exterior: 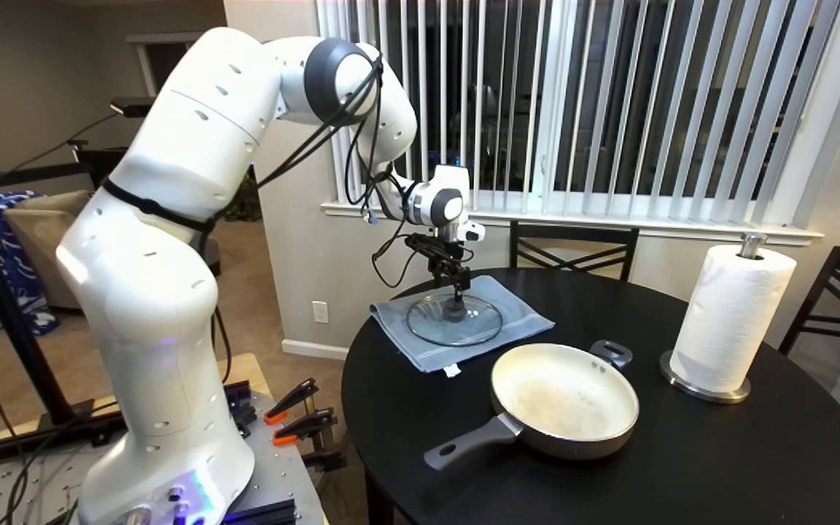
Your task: Put the lid on the pot
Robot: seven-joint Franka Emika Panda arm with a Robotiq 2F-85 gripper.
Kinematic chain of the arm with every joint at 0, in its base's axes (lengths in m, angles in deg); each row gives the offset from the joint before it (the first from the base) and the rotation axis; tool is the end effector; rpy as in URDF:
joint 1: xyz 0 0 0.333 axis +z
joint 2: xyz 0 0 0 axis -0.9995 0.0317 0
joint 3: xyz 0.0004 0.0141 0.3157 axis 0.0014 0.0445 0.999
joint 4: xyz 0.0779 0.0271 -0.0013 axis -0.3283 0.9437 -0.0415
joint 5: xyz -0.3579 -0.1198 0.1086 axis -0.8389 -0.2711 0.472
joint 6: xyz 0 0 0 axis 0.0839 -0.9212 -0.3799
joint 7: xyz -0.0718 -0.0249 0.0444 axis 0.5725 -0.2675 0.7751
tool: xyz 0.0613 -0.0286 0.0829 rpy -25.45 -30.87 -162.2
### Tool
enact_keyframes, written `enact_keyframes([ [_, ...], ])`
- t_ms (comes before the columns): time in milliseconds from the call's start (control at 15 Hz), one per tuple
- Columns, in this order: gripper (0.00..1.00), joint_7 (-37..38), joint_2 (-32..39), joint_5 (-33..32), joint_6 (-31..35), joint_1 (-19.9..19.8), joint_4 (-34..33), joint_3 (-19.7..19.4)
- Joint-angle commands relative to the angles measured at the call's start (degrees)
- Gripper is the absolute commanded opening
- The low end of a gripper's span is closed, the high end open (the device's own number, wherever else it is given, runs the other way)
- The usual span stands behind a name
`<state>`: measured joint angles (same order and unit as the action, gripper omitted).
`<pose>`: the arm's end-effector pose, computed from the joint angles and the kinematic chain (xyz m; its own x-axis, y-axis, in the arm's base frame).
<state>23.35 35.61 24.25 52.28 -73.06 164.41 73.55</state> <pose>0.6220 0.2180 0.1844 1.0000 -0.0067 0.0017 -0.0067 -1.0000 -0.0050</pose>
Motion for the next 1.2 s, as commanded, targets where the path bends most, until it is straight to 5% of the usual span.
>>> enact_keyframes([
  [0,1.00,2.9,2.6,2.7,-0.9,1.2,-3.1,-1.3],
  [800,1.00,8.0,4.0,5.5,0.0,1.5,-3.9,-3.6],
  [867,0.75,8.1,4.1,5.5,-0.1,1.5,-4.0,-3.7],
  [1133,0.54,7.7,4.1,5.6,-0.7,1.3,-4.2,-3.6],
])
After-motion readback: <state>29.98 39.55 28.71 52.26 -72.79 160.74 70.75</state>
